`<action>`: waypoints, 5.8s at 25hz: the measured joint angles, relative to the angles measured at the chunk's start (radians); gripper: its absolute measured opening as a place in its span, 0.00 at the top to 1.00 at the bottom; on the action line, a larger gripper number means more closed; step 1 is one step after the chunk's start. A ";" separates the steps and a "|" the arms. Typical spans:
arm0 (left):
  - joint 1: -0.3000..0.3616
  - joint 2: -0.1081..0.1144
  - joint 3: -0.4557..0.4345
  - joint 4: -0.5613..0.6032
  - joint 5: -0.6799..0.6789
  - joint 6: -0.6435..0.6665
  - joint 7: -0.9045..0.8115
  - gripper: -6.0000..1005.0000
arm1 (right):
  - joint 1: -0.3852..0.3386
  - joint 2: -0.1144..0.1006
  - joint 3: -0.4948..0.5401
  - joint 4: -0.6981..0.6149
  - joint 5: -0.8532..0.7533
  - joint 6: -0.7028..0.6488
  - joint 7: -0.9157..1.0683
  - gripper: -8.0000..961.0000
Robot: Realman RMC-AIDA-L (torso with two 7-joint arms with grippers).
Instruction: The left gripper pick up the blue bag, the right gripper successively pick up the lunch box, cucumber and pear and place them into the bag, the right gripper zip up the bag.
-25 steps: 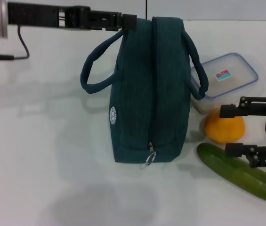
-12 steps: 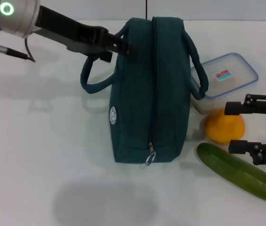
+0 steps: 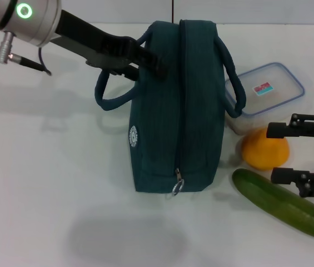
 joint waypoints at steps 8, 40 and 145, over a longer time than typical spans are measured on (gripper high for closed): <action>-0.028 -0.009 0.000 -0.067 0.036 -0.024 0.033 0.34 | -0.003 0.007 0.016 0.050 0.003 0.000 -0.019 0.34; 0.014 -0.022 -0.060 -0.083 -0.018 -0.055 0.144 0.94 | -0.026 0.015 0.132 0.448 0.457 -0.031 -0.007 0.36; 0.093 -0.049 -0.063 -0.085 -0.142 -0.064 0.343 0.94 | 0.250 0.040 0.056 0.765 0.540 0.882 0.440 0.70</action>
